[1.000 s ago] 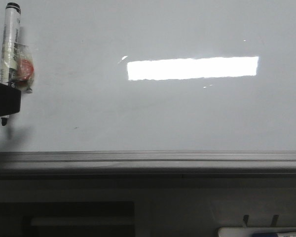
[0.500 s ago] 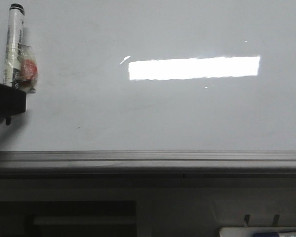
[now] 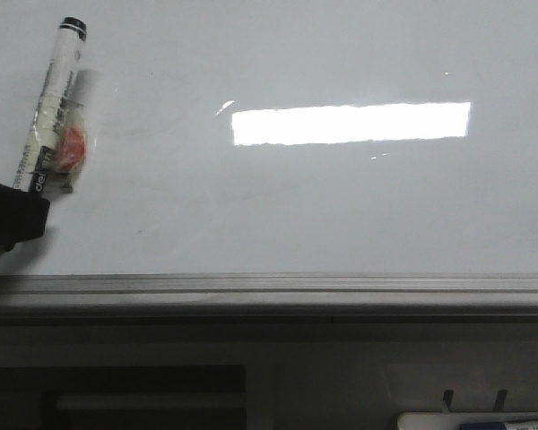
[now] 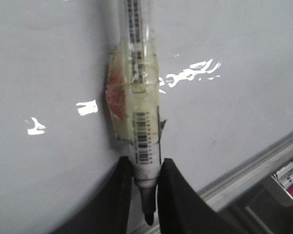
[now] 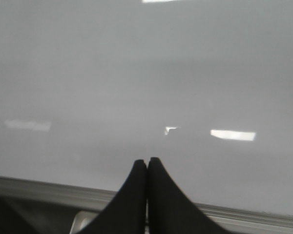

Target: Write number 3 on whiteboard

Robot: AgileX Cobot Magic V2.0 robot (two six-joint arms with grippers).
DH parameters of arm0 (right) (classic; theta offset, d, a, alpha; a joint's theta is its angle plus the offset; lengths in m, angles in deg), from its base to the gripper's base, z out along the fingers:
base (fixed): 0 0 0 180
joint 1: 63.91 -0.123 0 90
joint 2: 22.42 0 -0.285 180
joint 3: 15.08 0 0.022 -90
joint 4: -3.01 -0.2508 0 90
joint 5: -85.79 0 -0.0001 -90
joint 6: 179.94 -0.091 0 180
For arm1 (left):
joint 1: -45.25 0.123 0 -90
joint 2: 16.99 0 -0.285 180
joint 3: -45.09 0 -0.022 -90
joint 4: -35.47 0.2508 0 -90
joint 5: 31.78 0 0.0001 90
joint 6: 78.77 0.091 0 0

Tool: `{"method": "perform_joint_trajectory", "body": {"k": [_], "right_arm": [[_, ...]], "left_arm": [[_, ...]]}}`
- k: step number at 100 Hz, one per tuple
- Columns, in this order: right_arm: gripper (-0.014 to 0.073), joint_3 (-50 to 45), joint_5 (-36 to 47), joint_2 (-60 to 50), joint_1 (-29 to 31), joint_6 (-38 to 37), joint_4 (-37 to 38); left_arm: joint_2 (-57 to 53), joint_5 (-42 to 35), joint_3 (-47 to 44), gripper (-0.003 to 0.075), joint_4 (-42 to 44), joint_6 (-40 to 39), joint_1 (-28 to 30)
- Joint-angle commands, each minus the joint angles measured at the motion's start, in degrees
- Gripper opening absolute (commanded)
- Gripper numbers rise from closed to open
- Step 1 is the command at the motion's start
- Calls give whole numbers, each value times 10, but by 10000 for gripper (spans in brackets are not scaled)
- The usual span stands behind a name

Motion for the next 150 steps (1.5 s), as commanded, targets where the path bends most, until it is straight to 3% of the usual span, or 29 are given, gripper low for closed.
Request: {"method": "perform_joint_trajectory", "body": {"k": [1, 23, 33, 39, 51, 77, 102, 150], "right_arm": [[20, 39, 13, 25, -48, 43, -21], [374, 94, 23, 93, -205, 139, -79], [454, 123, 27, 136, -269, 139, -80], [453, 142, 27, 168, -298, 139, -80], [453, 175, 58, 235, -362, 148, -80], [453, 234, 127, 379, -467, 199, -65], [453, 304, 122, 476, -478, 199, -60], [423, 337, 97, 515, -498, 199, -60]], "left_arm": [[-25, -34, 13, -20, 73, -6, 0], [-53, -35, 13, -20, 256, -6, 0], [-53, -52, 13, -20, 347, -6, 0], [-53, -77, 13, -20, 411, -6, 0], [-53, -135, 13, -20, 433, -6, 0], [-52, -123, 13, -20, 470, -6, 0], [-52, -119, 13, -20, 521, -6, 0], [-52, -89, 13, -20, 521, -6, 0]]}}
